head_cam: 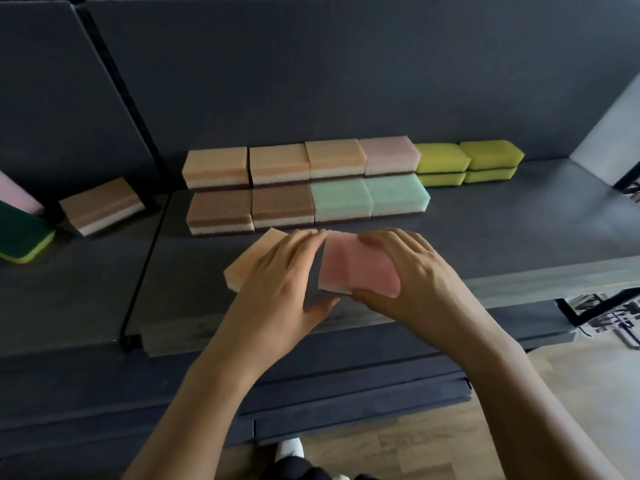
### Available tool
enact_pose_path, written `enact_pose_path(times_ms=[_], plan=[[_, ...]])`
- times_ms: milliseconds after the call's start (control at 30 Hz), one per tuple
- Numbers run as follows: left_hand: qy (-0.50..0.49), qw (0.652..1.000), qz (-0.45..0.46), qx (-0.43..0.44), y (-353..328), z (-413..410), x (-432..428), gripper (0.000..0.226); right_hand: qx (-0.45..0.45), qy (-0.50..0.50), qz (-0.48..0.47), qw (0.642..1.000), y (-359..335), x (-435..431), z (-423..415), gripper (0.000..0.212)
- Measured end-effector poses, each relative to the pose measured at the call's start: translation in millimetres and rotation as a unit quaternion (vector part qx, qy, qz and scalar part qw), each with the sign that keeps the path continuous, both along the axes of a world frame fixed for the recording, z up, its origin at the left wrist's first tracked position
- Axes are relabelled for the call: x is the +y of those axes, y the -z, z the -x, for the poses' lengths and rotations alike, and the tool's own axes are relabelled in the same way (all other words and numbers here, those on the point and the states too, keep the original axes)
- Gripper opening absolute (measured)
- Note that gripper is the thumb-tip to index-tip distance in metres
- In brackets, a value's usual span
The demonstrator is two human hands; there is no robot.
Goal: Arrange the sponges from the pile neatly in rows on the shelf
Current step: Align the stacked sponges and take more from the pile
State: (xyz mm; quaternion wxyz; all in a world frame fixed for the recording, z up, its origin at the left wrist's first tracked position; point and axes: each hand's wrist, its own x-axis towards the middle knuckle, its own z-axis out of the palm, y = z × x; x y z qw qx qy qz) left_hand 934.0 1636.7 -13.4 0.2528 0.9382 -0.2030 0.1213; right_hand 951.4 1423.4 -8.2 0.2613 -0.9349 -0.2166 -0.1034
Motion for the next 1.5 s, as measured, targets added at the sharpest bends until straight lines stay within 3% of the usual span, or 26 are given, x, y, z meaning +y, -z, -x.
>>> enact_pose_path(times_ms=[133,533,800,1233,1500], plan=[[0.025,0.999,-0.036,0.001,-7,-20,-4,0.092,-0.002,-0.041,0.006,0.999,-6,-4,-11,0.068],[0.06,0.998,0.014,0.01,-20,-82,-8,0.082,-0.057,-0.024,0.105,0.993,-22,-1,-56,0.068],[0.077,0.997,0.016,0.005,-14,-101,-17,0.077,-0.052,-0.012,0.092,0.994,-11,-7,-75,0.07],[0.002,1.0,0.006,-0.024,-16,-128,-67,0.072,-0.064,-0.07,0.093,0.991,-19,-57,-123,0.062],[-0.053,0.997,-0.058,0.017,-13,-144,-71,0.086,-0.068,-0.054,0.084,0.993,-13,-83,-149,0.056]])
